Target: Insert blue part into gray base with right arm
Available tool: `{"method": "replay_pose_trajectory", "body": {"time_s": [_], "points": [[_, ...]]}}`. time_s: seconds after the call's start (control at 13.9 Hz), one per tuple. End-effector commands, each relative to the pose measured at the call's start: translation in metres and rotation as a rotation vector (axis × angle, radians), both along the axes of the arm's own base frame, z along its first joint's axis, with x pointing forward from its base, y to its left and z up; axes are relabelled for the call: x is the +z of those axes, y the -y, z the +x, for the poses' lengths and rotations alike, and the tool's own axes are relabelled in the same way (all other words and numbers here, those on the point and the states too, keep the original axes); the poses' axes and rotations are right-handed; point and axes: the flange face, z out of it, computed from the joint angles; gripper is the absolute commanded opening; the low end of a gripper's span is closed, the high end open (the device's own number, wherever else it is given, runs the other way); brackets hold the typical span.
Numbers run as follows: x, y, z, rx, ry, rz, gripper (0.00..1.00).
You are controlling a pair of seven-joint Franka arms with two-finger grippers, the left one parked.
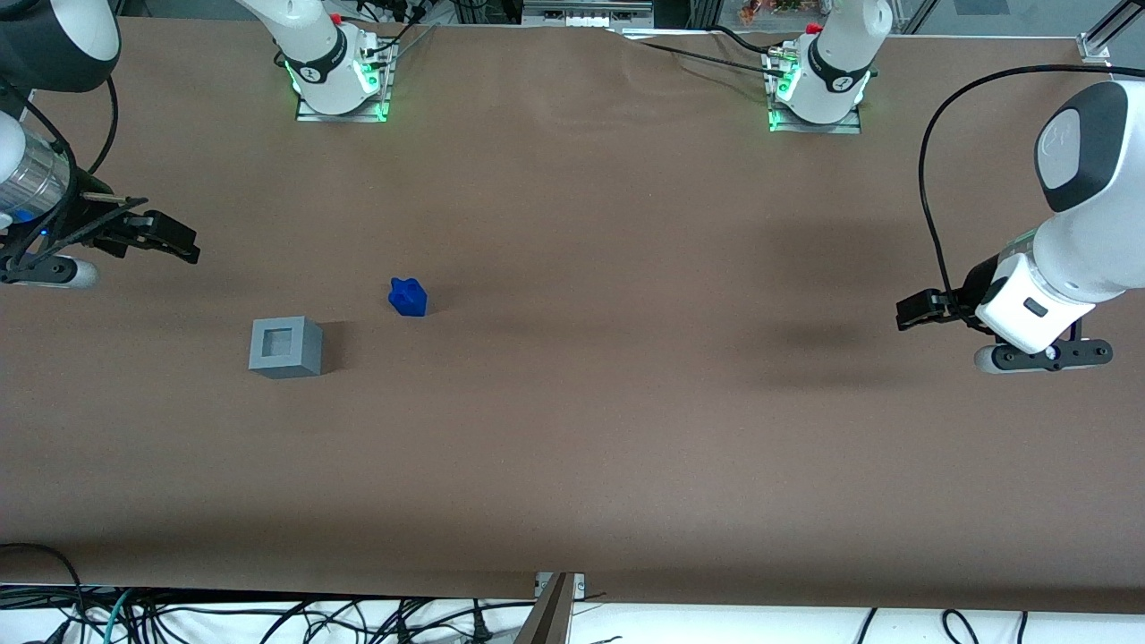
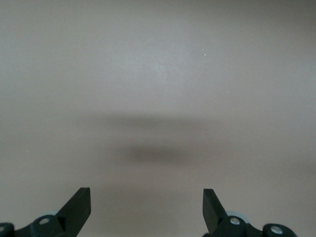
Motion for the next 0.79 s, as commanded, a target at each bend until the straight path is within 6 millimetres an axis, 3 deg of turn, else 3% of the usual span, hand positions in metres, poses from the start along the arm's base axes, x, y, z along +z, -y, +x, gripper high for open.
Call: {"method": "replay_pose_trajectory", "body": {"time_s": [0.0, 0.72], "points": [[0.0038, 0.0019, -0.0017, 0.006, -0.037, 0.002, 1.00], [0.0035, 0.0017, 0.0011, -0.007, -0.020, -0.033, 1.00]]}}
